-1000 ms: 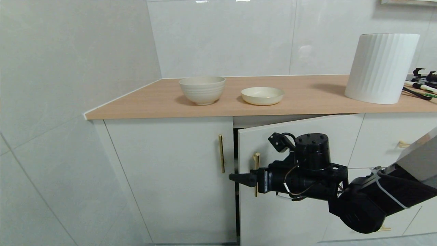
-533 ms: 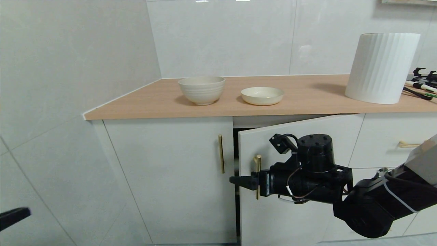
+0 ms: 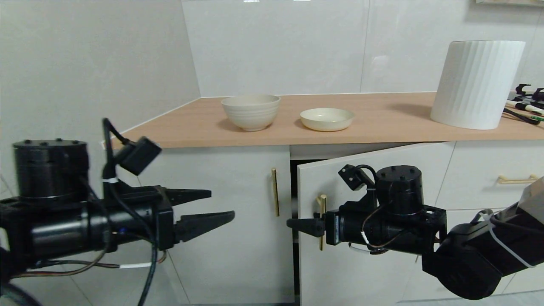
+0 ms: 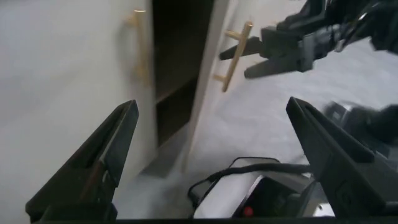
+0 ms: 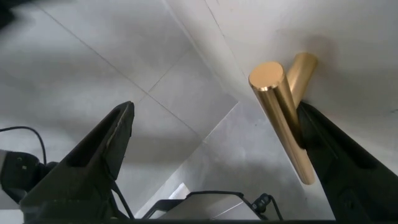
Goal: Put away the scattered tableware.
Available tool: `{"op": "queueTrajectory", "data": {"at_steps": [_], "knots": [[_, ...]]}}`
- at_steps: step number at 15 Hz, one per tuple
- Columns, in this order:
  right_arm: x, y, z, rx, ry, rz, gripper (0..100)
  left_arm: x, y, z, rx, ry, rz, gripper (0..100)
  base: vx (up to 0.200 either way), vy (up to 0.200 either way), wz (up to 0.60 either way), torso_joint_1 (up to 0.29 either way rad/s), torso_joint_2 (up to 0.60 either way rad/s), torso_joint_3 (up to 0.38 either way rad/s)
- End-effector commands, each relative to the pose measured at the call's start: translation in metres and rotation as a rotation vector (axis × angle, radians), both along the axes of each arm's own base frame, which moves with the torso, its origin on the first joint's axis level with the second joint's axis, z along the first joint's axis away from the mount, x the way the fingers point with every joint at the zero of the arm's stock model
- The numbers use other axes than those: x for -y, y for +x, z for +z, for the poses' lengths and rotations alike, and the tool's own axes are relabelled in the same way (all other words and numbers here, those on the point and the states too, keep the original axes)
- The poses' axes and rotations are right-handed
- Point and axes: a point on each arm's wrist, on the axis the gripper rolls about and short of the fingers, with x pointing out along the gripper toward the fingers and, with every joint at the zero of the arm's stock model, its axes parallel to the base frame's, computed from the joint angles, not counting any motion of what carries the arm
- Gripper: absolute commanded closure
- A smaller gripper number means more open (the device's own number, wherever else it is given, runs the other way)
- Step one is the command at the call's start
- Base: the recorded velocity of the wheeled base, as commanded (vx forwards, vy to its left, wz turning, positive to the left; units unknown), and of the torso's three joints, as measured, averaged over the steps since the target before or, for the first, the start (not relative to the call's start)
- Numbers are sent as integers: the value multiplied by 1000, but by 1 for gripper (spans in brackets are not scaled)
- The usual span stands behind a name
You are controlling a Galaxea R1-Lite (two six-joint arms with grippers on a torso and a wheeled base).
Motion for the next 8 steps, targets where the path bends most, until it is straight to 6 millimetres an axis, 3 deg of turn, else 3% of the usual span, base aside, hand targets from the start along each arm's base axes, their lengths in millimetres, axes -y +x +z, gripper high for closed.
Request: {"op": "queueTrajectory", "data": {"at_steps": [1, 5, 7, 8], "knots": [[1, -2, 2, 4, 3, 0, 0, 36, 32, -59, -150, 34, -91, 100, 0, 0, 0, 0, 0, 0], [2, -2, 2, 2, 1, -1, 0, 57, 68, -78, -160, -54, -78, 100, 0, 0, 0, 0, 0, 0], [2, -3, 1, -3, -1, 0, 0, 70, 89, -108, -165, -157, -56, 100, 0, 0, 0, 0, 0, 0], [2, -3, 0, -4, -2, 0, 0, 72, 92, -114, -170, -176, -49, 100, 0, 0, 0, 0, 0, 0]]}}
